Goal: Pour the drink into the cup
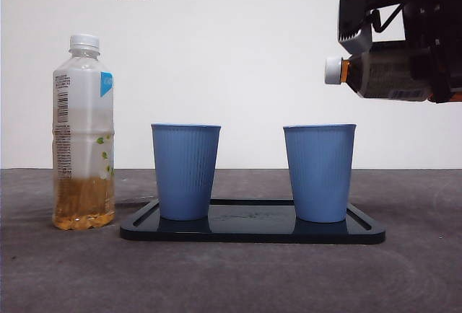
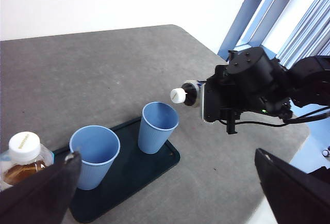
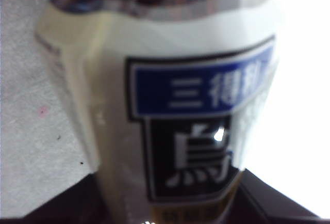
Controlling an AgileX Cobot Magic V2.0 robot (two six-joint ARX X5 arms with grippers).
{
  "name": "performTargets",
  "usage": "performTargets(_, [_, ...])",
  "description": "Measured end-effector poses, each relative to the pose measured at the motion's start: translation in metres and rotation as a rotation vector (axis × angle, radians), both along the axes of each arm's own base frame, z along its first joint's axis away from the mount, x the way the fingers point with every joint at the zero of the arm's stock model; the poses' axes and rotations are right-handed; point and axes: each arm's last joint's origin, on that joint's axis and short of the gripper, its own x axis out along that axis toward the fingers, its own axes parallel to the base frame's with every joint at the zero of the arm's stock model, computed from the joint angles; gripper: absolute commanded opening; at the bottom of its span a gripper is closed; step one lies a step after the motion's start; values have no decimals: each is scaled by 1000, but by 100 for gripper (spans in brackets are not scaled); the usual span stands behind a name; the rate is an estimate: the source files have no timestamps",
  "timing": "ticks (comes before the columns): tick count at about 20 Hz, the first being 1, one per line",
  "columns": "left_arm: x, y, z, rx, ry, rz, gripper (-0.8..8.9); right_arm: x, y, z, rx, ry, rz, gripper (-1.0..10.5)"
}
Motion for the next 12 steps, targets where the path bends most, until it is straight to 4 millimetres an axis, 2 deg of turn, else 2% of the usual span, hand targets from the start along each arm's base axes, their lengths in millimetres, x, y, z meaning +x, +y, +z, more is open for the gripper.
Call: performTargets(12, [-1, -2, 0, 0, 1, -19, 530, 3, 0, -2, -115, 1, 3, 167])
